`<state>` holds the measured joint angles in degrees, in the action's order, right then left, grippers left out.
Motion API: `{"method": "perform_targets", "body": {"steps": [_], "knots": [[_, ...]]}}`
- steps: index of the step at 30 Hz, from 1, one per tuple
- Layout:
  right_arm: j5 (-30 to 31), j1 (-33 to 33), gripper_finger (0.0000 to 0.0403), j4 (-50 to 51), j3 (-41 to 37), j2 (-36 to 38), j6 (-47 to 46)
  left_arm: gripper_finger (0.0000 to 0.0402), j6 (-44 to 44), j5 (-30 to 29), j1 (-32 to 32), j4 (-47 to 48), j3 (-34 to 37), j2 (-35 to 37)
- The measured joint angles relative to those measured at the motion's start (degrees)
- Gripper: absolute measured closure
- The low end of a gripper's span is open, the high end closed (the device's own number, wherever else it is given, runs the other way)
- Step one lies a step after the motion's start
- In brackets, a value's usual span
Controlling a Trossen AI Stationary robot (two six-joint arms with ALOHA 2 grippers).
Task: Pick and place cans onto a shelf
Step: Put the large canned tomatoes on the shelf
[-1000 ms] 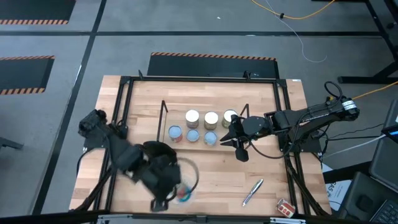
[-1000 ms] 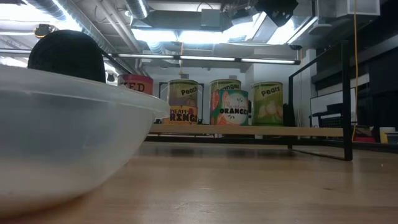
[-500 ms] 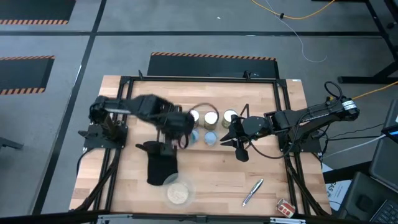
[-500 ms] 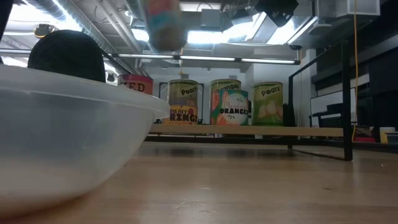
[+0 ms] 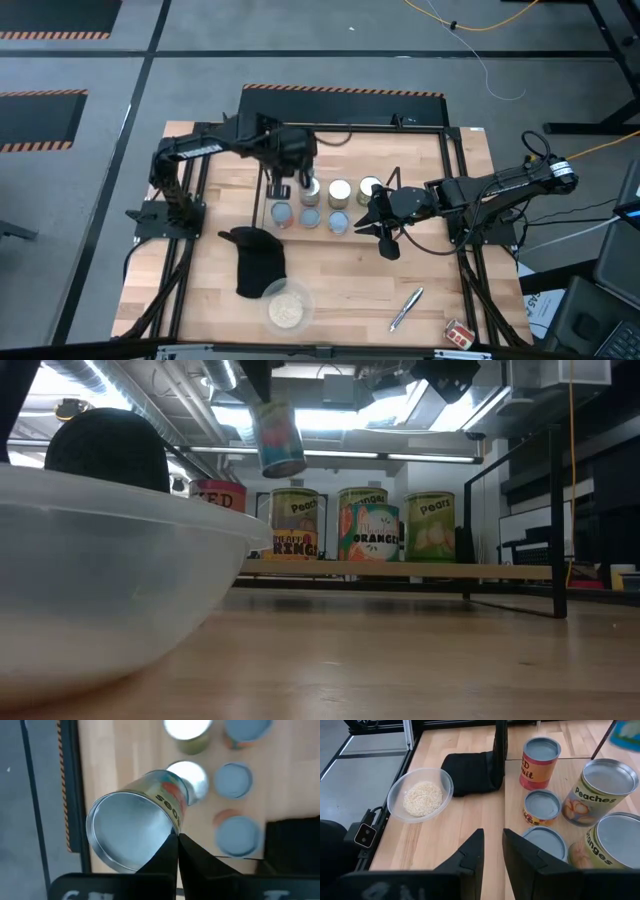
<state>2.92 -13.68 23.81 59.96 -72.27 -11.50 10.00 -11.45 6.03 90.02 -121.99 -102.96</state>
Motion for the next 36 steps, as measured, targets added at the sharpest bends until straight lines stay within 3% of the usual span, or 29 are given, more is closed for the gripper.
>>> {"method": "perform_targets", "body": {"steps": [4,13,36], "knots": [[0.0,0.0,0.0328,0.3,0.0,0.0,0.0,0.0401,2.6,0.0,3.7,-0.1,0.6,0.0],[0.0,0.0,0.0328,1.4,0.0,0.0,0.0,0.0401,4.2,2.1,8.5,0.0,10.3,0.0],[0.0,0.0,0.0328,1.3,0.0,0.0,0.2,0.0401,4.1,5.3,2.5,-8.8,27.9,0.0]]}}
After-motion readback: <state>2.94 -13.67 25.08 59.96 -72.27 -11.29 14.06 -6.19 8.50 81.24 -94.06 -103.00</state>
